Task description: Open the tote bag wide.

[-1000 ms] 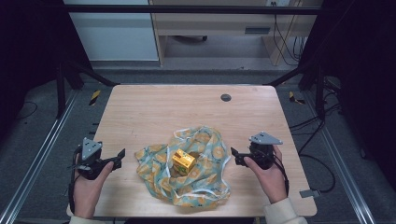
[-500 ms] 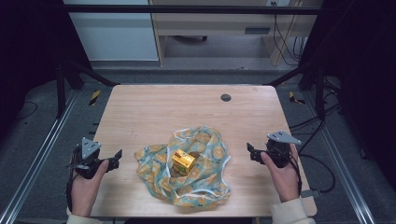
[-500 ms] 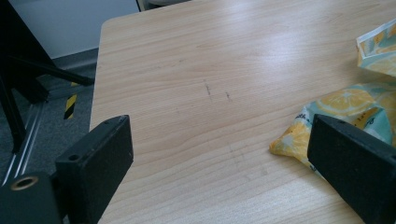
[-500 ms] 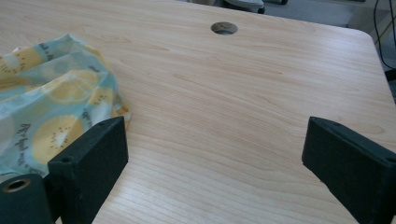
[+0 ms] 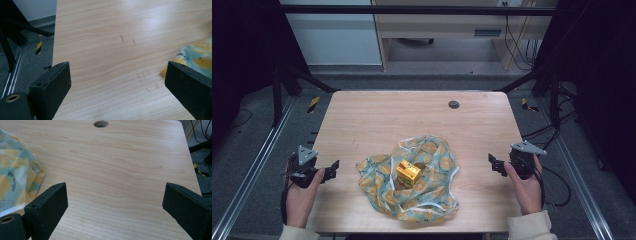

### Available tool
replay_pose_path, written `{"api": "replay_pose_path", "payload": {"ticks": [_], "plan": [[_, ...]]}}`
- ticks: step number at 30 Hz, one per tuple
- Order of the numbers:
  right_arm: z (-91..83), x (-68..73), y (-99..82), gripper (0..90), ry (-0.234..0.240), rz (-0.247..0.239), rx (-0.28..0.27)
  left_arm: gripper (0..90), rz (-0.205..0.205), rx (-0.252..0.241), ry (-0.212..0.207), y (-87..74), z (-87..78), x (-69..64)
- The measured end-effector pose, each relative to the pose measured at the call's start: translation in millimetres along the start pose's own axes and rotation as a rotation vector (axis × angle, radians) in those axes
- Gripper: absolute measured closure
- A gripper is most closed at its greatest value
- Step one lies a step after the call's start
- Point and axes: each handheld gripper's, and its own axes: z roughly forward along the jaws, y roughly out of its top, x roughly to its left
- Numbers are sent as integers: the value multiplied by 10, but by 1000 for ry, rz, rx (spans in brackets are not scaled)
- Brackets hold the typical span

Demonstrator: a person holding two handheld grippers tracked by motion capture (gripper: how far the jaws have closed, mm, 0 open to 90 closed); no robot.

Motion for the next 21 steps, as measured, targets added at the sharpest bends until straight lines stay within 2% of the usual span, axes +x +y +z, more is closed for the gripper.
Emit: {"api": "replay_pose_path", "payload": {"ticks": [3, 7, 12, 17, 21], "plan": [[31, -29, -34, 66, 2, 17, 36, 69, 2, 47, -19, -3, 56, 10], [85, -38, -79, 76, 7, 16, 120, 84, 19, 102, -21, -3, 113, -16], [129, 7, -107, 86, 37, 4, 197, 89, 58, 179, -43, -18, 192, -120], [175, 108, -161, 84, 52, -59, 243, 88, 99, 191, -57, -13, 207, -231], [196, 162, -165, 84, 62, -77, 242, 87, 94, 180, -71, -9, 207, -251]]}}
